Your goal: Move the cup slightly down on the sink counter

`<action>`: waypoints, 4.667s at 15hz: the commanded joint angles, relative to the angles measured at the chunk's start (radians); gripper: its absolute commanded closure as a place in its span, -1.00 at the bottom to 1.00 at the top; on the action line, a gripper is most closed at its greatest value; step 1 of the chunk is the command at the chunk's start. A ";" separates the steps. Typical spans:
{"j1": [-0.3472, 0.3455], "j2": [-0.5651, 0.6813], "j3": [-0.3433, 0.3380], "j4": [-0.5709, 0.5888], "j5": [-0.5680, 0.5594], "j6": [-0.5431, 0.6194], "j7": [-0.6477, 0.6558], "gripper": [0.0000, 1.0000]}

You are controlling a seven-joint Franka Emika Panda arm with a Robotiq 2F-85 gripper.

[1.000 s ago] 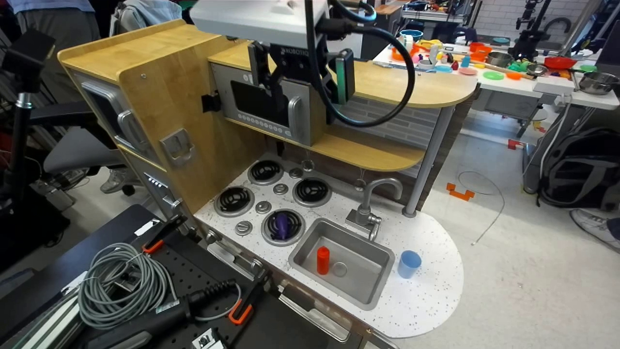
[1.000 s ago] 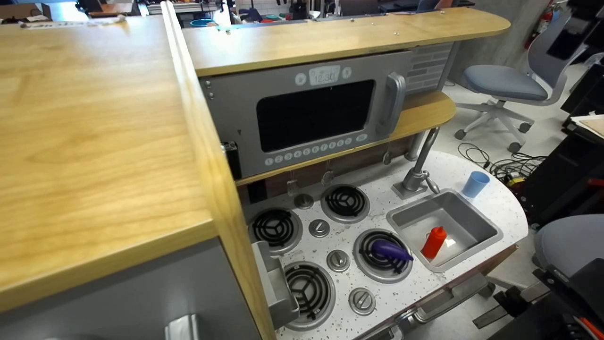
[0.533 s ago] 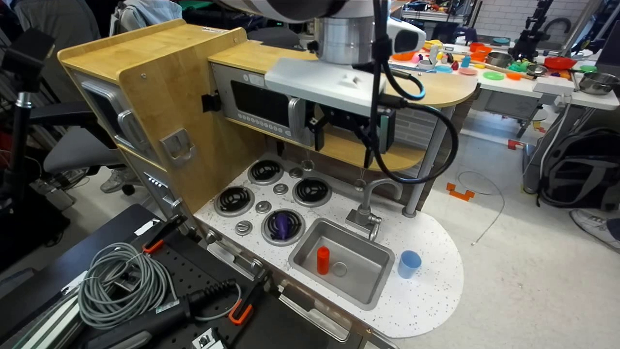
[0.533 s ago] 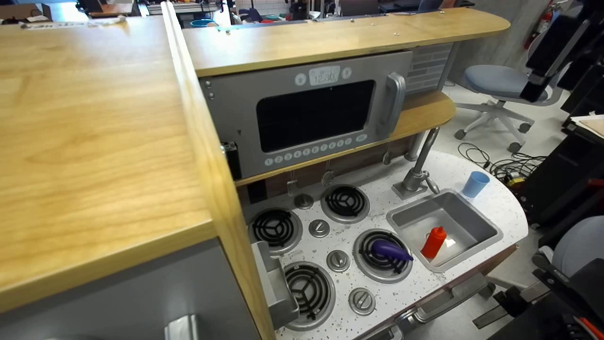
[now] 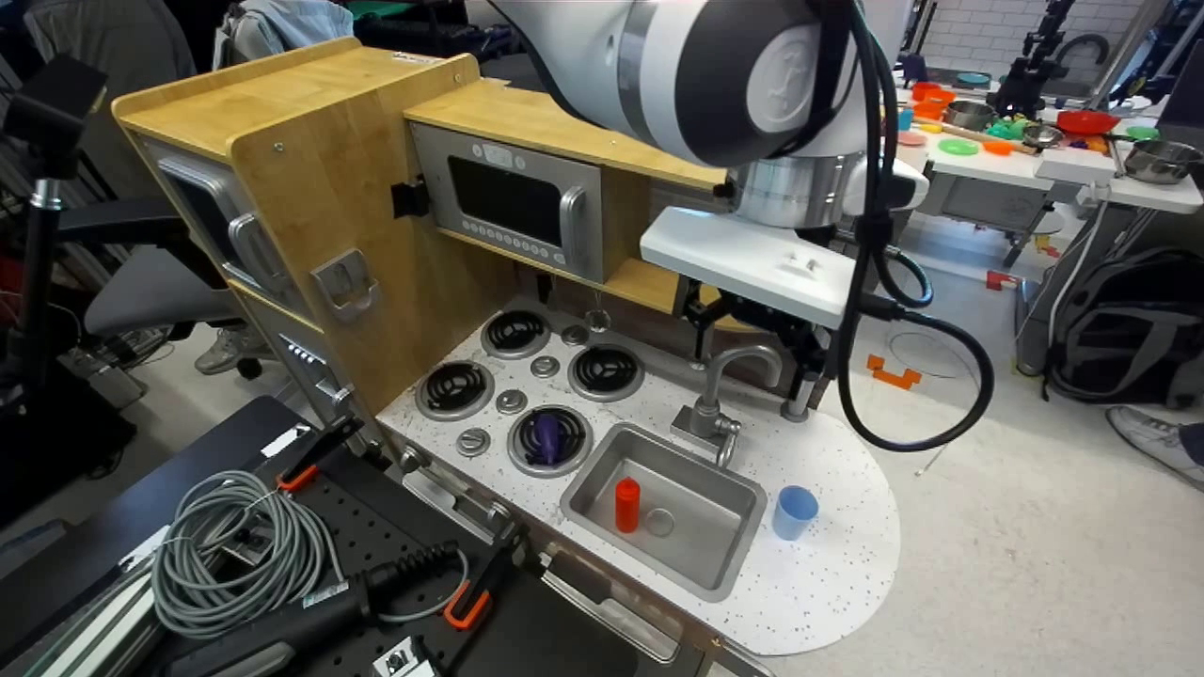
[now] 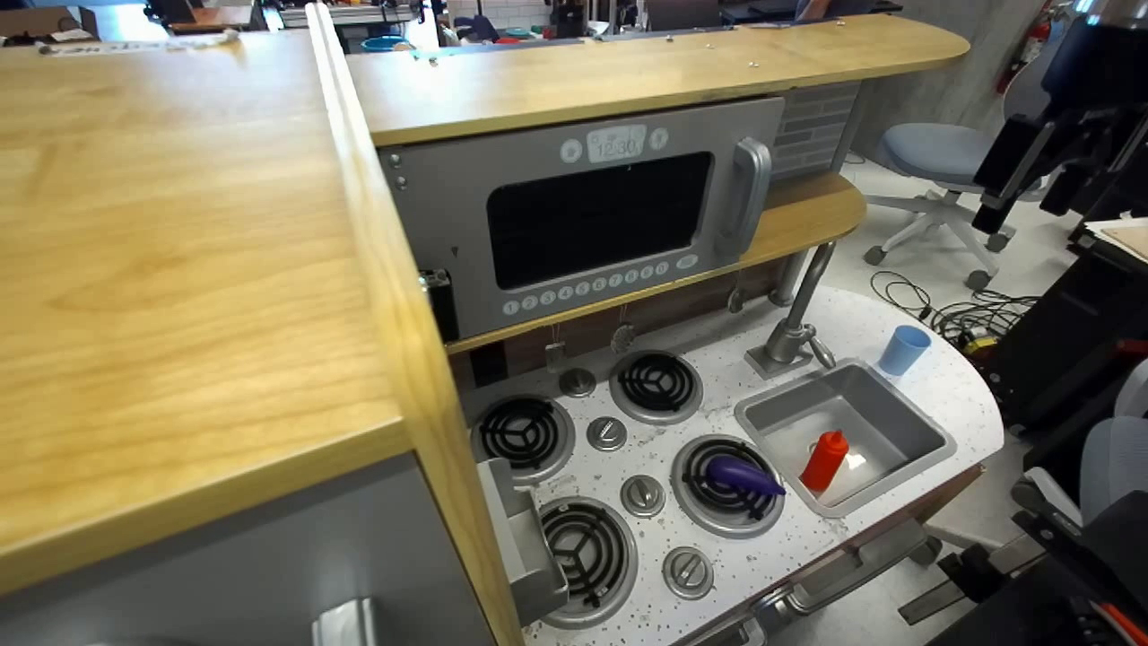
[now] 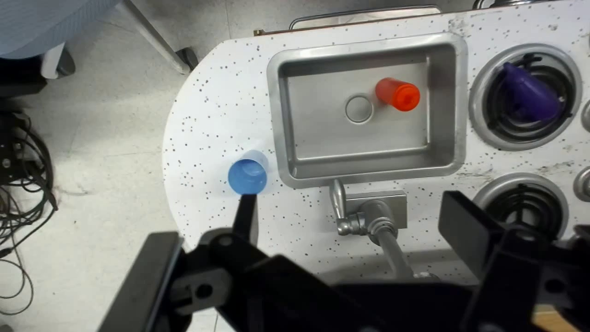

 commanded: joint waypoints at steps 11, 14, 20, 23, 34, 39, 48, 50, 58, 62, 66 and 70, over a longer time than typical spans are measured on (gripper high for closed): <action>-0.115 0.410 0.055 0.302 -0.062 0.144 -0.164 -1.00; -0.113 0.476 0.047 0.326 -0.101 0.180 -0.159 -1.00; -0.109 0.586 0.049 0.407 -0.143 0.172 -0.161 -1.00; -0.104 0.622 0.056 0.447 -0.158 0.175 -0.168 -1.00; -0.097 0.702 0.073 0.550 -0.155 0.127 -0.168 -1.00; -0.088 0.730 0.067 0.581 -0.154 0.113 -0.148 -1.00; -0.088 0.754 0.060 0.631 -0.148 0.056 -0.109 0.29; -0.088 0.755 0.055 0.642 -0.147 0.050 -0.097 0.60; -0.108 0.723 0.020 0.634 -0.135 0.024 -0.019 0.98; -0.127 0.702 0.012 0.607 -0.136 0.010 -0.021 0.98; -0.156 0.657 0.042 0.552 -0.124 -0.018 -0.075 0.98; -0.171 0.612 0.070 0.480 -0.116 -0.031 -0.124 0.98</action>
